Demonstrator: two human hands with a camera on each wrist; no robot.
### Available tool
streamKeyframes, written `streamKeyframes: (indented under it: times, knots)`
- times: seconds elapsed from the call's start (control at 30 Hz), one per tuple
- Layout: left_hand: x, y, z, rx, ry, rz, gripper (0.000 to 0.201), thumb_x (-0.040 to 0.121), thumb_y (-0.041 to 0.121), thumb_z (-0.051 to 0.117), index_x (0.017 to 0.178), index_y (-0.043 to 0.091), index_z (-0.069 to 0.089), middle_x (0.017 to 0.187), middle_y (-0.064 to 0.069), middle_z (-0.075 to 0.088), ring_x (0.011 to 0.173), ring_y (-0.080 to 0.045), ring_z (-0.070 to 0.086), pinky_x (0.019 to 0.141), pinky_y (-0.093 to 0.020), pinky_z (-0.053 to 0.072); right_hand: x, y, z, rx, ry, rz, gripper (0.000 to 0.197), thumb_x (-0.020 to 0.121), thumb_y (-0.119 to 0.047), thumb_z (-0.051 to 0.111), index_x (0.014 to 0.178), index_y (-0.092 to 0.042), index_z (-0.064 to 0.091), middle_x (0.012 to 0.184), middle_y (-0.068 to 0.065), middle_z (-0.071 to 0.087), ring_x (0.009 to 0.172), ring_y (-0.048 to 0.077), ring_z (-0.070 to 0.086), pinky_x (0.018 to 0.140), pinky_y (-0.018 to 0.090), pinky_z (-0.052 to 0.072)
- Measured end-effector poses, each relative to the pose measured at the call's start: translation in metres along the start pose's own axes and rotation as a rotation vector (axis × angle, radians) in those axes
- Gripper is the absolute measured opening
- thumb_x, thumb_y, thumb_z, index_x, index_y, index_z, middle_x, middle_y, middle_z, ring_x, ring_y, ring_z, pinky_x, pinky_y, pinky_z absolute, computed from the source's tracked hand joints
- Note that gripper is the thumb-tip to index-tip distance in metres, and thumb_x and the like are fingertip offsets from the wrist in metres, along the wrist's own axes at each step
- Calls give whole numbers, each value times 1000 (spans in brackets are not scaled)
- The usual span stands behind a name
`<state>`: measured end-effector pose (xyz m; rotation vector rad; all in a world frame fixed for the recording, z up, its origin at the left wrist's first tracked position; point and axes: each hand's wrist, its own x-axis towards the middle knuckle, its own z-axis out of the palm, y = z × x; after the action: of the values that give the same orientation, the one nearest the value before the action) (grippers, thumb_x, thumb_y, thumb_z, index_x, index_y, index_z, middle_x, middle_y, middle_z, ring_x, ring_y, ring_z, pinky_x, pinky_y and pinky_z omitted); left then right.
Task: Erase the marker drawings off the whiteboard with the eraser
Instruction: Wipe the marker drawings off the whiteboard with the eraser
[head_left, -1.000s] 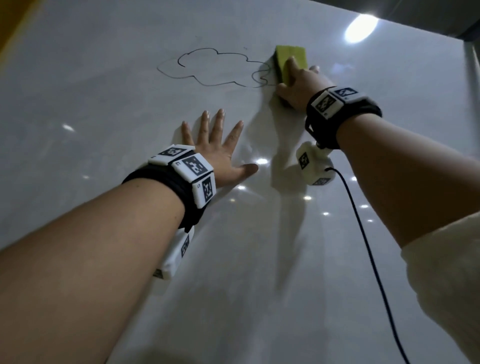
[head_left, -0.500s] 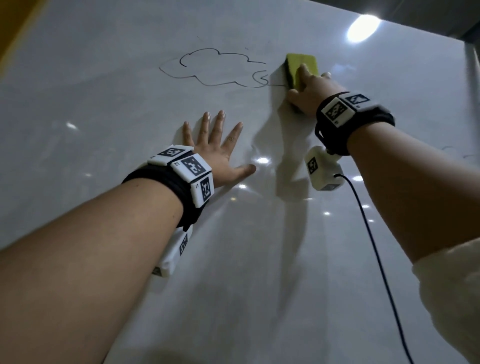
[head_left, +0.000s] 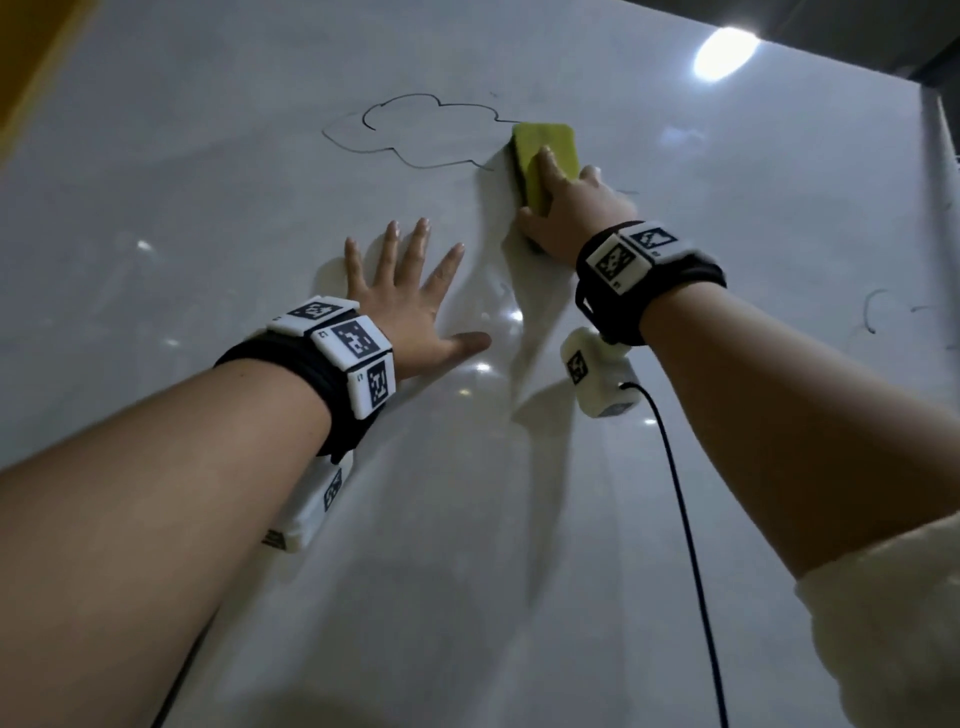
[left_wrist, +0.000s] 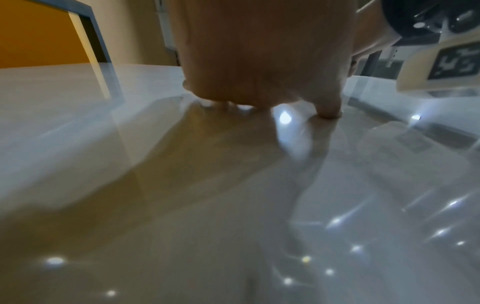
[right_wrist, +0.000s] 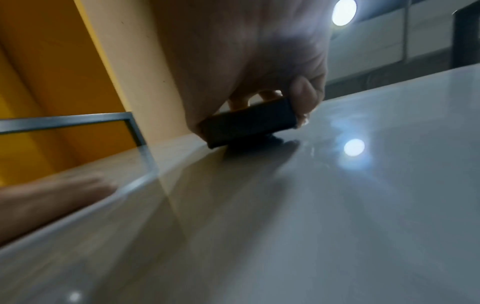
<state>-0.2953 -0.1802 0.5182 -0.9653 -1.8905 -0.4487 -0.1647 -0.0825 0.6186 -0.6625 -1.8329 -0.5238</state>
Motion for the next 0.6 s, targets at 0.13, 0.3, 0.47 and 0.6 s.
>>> streamKeyframes:
  times: [0.13,0.3,0.47,0.6]
  knots:
    - [-1,-11,3,-34,65,-37,105,72,83,29,144,29,-26,150,-7,-35,139,-29,-30,107,-58,-18,3,14,-4,-68,7,-28,69,93,-51,40,151,-32,7,142,17,33,120,40,47,92,43,40]
    - [-6,-32,5,-59,44,-60,103,72,82,28,145,31,-24,151,-6,-34,139,-29,-31,107,-57,-18,-2,4,-3,11,5,78,70,93,-50,40,151,-29,8,146,18,30,123,41,45,96,43,40]
    - [-5,-34,3,-55,15,-37,101,73,82,26,145,31,-24,151,-7,-33,139,-29,-30,107,-58,-17,-6,-3,5,-36,30,-27,70,92,-53,40,150,-33,8,144,16,33,121,39,47,93,43,41]
    - [-5,-35,2,-36,1,-33,101,74,81,29,144,31,-25,151,-7,-33,139,-30,-30,108,-59,-16,-12,0,8,61,48,144,70,92,-51,40,151,-30,8,144,19,31,124,39,44,97,42,38]
